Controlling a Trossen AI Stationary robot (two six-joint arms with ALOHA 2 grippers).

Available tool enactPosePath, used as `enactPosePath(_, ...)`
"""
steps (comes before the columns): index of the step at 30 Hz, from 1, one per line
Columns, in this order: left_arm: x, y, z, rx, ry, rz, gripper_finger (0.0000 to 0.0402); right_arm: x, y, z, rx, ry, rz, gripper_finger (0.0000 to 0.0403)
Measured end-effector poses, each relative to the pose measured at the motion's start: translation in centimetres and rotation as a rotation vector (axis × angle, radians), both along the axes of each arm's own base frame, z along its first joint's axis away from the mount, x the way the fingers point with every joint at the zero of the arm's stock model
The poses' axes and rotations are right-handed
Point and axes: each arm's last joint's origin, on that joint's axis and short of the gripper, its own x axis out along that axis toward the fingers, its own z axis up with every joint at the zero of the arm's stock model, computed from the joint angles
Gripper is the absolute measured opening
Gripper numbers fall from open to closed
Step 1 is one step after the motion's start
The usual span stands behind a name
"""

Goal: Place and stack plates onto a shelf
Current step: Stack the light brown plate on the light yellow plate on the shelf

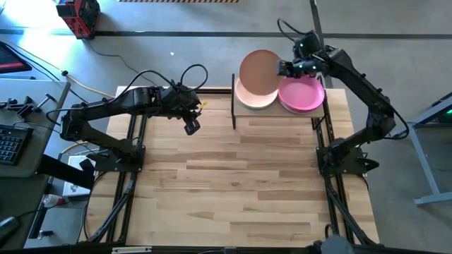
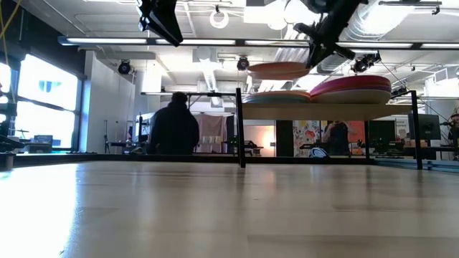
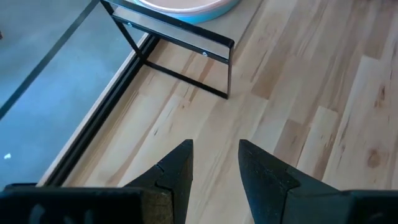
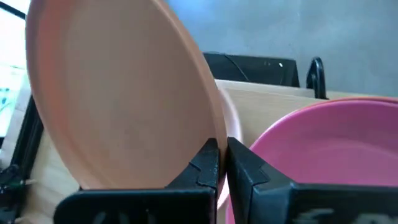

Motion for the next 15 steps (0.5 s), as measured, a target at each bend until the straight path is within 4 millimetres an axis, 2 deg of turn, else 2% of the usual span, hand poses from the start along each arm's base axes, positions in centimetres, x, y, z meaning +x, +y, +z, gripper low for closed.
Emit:
enactPosePath(3,0.0,0.0,0.0,0.008,0.005,-0.01,0.0115,-0.3,-1.2,-0.8,0.059,-0.014,-0.023,0.0)
enactPosePath(7,0.0,0.0,0.0,0.008,0.005,-0.011,0.0115,0.2,-2.2,-2.0,0.121,-0.023,-0.015,0.0)
enactPosePath(15,0.0,0.0,0.0,0.008,0.005,-0.011,0.0115,1.3,-2.9,-3.5,0.152,0.032,0.021,0.0)
